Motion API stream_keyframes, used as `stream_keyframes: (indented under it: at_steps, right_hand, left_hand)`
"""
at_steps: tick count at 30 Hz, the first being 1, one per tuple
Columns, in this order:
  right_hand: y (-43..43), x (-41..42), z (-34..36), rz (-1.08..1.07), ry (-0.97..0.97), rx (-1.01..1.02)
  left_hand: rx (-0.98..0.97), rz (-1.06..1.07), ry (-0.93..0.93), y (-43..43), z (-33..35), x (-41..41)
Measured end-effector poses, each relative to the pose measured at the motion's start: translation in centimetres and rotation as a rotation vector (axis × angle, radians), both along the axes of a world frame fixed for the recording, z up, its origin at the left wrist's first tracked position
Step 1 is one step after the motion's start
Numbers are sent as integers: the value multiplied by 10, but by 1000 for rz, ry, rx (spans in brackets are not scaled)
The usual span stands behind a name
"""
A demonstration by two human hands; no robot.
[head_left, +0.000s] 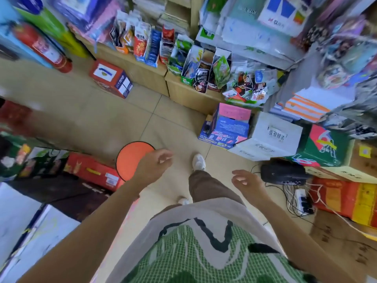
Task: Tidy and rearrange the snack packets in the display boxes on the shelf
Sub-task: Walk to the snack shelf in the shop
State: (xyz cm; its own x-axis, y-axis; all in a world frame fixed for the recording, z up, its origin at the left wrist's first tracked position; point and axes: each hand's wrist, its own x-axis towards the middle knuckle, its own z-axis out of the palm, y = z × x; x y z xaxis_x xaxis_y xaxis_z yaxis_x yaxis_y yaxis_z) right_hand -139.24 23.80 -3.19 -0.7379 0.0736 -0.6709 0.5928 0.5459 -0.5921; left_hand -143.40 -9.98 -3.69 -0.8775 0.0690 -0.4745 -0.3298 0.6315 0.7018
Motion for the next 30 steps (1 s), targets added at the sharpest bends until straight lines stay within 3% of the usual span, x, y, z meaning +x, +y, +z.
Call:
stream_keyframes:
  at_steps: [11, 21, 30]
  right_hand:
    - [-87, -245, 13, 245, 90, -100]
    - [-191, -390, -7, 389, 127, -92]
    - [-235, -464, -30, 43, -45, -36]
  left_hand:
    - [-149, 137, -143, -63, -6, -101]
    - [-72, 232, -184, -153, -29, -234]
    - [22, 24, -67, -219, -34, -436]
